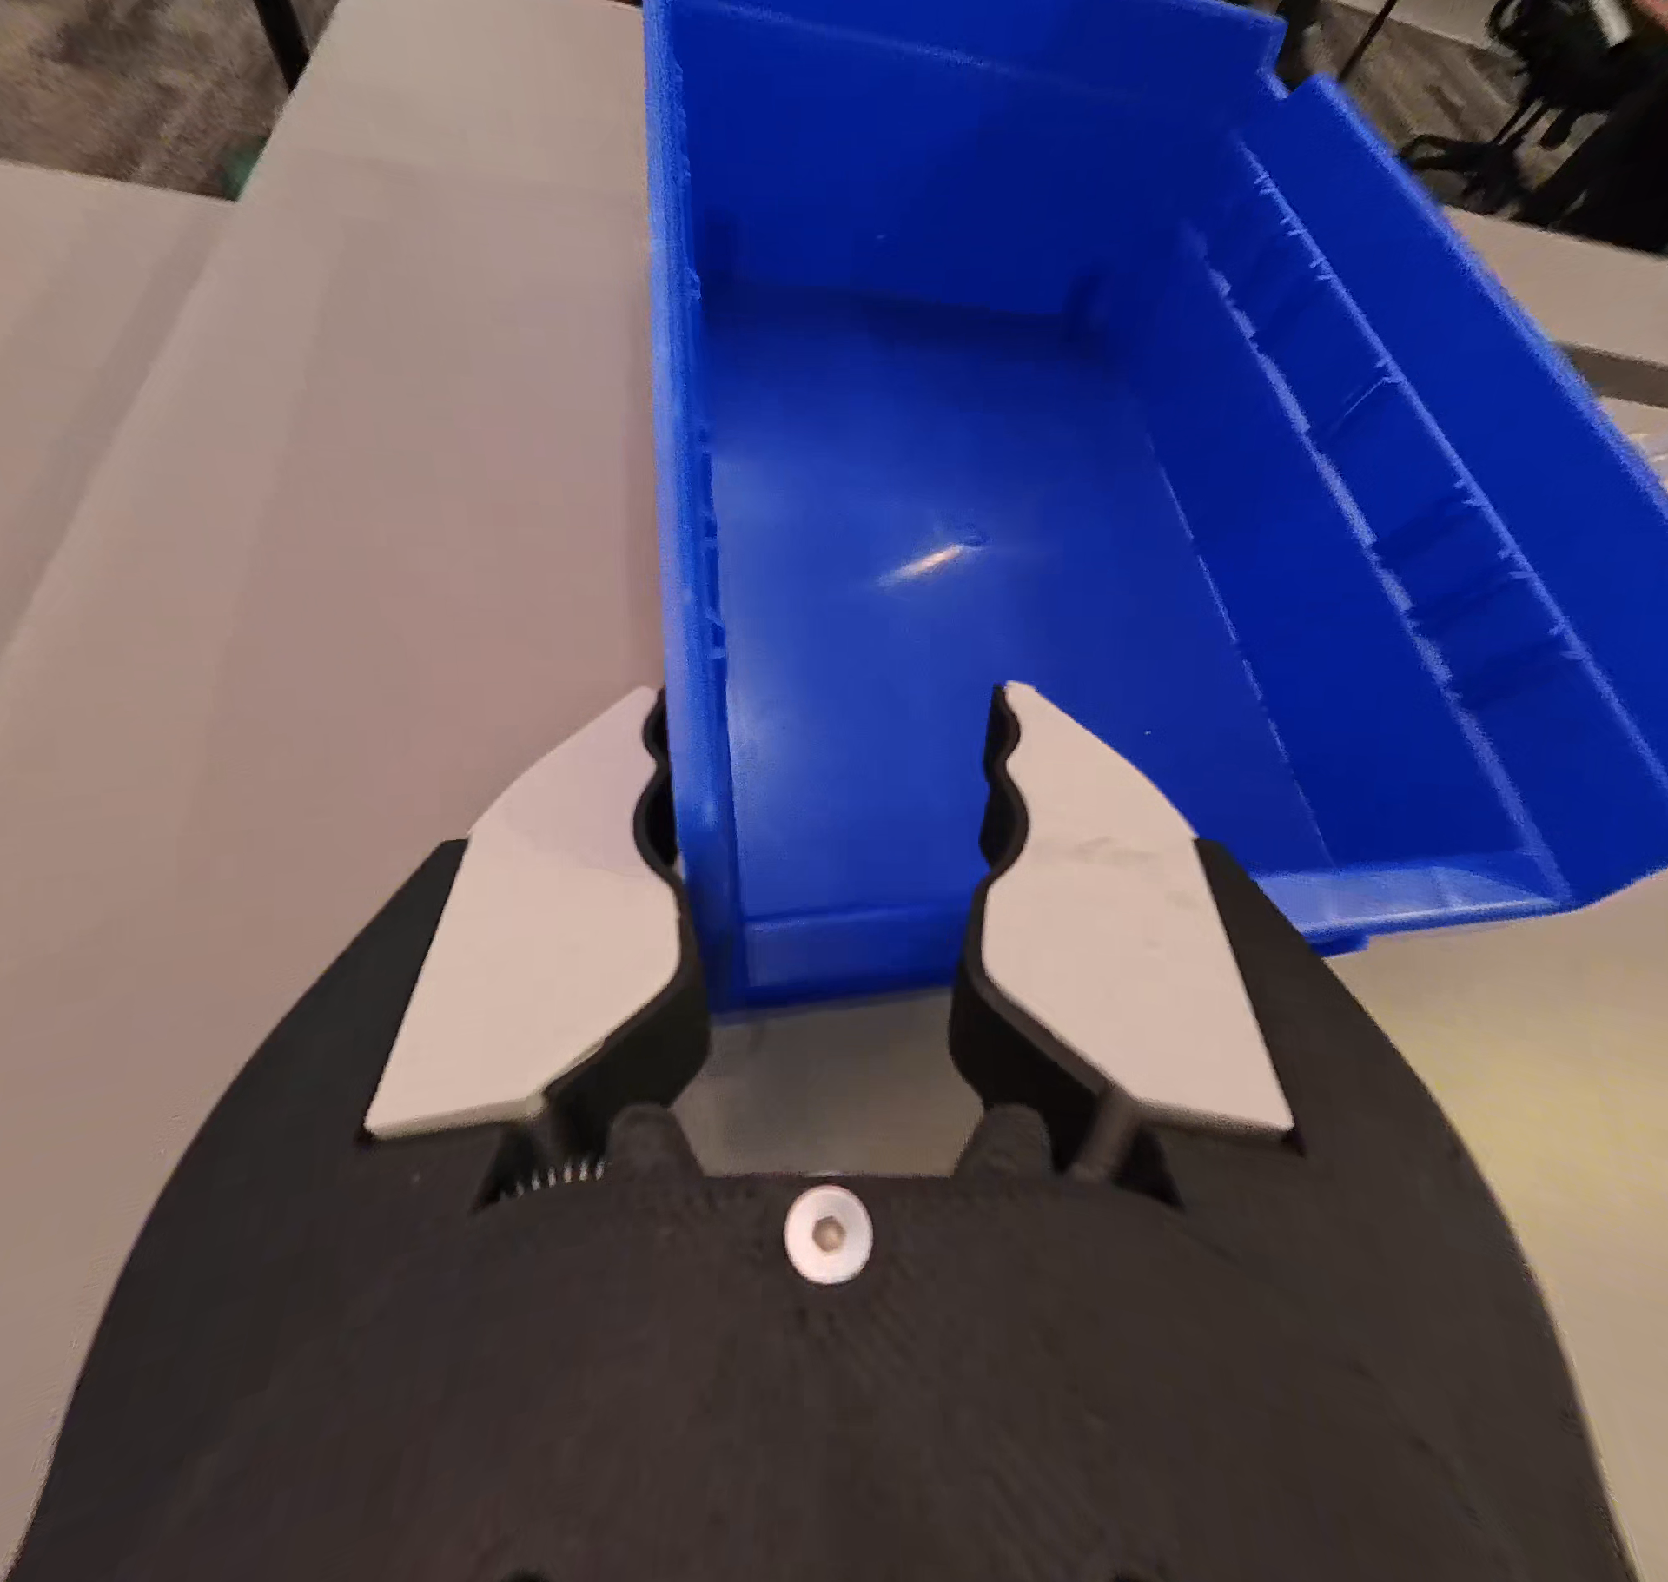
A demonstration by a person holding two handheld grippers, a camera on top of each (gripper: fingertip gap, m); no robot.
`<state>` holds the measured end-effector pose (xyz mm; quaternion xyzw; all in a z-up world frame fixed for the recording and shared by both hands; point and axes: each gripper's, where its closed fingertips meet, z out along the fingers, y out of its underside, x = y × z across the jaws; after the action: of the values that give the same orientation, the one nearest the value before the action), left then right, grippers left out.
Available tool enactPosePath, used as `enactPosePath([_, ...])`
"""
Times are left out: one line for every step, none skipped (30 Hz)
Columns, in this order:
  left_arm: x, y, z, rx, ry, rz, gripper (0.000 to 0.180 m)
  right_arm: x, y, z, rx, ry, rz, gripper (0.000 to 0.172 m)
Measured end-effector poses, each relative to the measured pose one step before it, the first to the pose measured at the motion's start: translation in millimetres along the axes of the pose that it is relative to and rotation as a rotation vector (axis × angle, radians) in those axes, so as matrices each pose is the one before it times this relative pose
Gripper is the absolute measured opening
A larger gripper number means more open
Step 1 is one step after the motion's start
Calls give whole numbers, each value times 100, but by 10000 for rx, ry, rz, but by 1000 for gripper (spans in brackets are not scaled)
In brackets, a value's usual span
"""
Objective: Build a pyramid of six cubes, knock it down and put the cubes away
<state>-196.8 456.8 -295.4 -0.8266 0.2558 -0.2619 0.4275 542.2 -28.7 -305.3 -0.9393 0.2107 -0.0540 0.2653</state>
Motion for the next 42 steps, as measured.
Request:
enactPosePath([60,-48,31,76,258,-263,59,1,-3,3,-6,-3,-1,8])
enactPosePath([-36,-36,-30,88,183,-252,53,6,0,0,-6,-8,3,8])
enactPosePath([-127,36,-62,29,95,-226,50,-1,7,8,-10,-7,-4,8])
enactPosePath([-134,-17,-70,24,59,-156,46,-6,3,-1,-5,1,-9,8])
enactPosePath([-112,-35,-61,22,37,-127,43,0,-6,3,1,8,-4,8])
enactPosePath([-83,-30,-48,14,24,-120,40,-4,-1,1,0,10,-7,8])
enactPosePath([-41,8,-32,-20,22,-79,37,-2,-5,4,-2,13,-11,8])
enactPosePath([-80,-12,-51,-9,-10,-67,32,0,3,10,-5,15,-9,8])
enactPosePath([-107,-40,-63,29,-41,-46,27,2,6,-2,-11,14,-14,8])
enactPosePath([-55,-22,-20,7,-13,-32,23,-8,-2,2,-13,5,-11,8])
enactPosePath([25,17,9,-24,35,-12,20,-3,5,-2,-10,-3,-8,8])
enactPosePath([-8,-15,-3,-2,-13,8,17,3,5,9,-2,-7,-5,8])
enactPosePath([-103,-51,-39,35,-89,48,14,8,5,-3,2,-11,7,8])
enactPosePath([-13,-16,11,-19,-42,96,13,1,-5,3,4,-9,13,8])
enactPosePath([-25,1,-11,-33,-45,46,13,3,-7,4,3,-2,5,8])
enactPosePath([-24,-7,0,-16,-44,50,12,-5,0,12,1,6,0,8])
enactPosePath([-17,-4,7,-8,-36,17,12,5,2,-1,1,10,-3,8])
enactPosePath([1,1,-10,-13,-35,47,12,-1,-13,7,7,8,-4,8])
enactPosePath([-17,-2,-20,-2,-38,74,11,6,-5,2,10,2,1,8])
enactPosePath([-12,-20,-14,19,-40,38,11,5,-14,-4,9,4,-12,9])
enactPosePath([-6,0,-18,15,-37,40,11,7,-11,5,14,7,-23,9])
enactPosePath([-8,-9,-18,6,-28,47,11,4,-5,2,19,1,-6,9])
enactPosePath([-2,-1,-14,6,-27,36,10,1,-13,-5,12,-3,0,9])
enactPosePath([1,-5,-18,6,-35,39,10,-2,-8,5,0,9,-18,9])
enactPosePath([15,14,-17,-11,-33,46,10,15,-6,4,-3,28,-39,9])
enactPosePath([22,16,-15,-10,-36,48,10,6,-29,-8,12,32,-44,10])
enactPosePath([39,14,-20,-7,-19,44,10,-21,-3,0,26,-18,-10,11])
enactPosePath([54,27,-12,-8,2,36,9,-49,-5,-12,36,-53,8,12])
enactPosePath([32,17,-13,-7,-1,23,9,11,18,-1,24,-10,14,17])
enactPosePath([43,16,-13,-10,-8,28,9,123,3,-29,33,84,-24,23])
enactPosePath([36,14,-12,-9,-11,32,9,105,-57,-48,79,124,-107,25])
enactPosePath([59,18,-8,-13,-2,27,8,-29,-77,-40,84,50,-123,24])
enactPosePath([23,15,-7,-7,-16,19,8,-89,-101,-14,90,9,-68,24])
enactPosePath([54,10,-7,-3,-10,29,8,-110,-131,-5,99,-27,-20,23])
enactPosePath([44,11,4,-9,-1,18,8,-150,-49,13,38,-83,35,20])
enactPosePath([32,4,-13,-1,-14,22,7,20,52,-11,-51,-13,101,11])
enactPosePath([52,20,-7,-8,-2,22,7,86,37,12,-62,25,66,9])
enactPosePath([32,3,-10,-4,-7,25,7,83,3,16,-34,43,34,8])
enactPosePath([37,16,-13,0,-11,26,6,45,-13,11,-22,36,-14,8])
enactPosePath([23,-2,-10,3,-20,23,6,38,-11,-3,-16,21,-18,8])
enactPosePath([16,5,-24,-8,-24,31,5,21,-13,11,2,-27,36,8])
enactPosePath([10,13,-41,-17,-29,40,5,17,7,-2,4,-39,35,7])
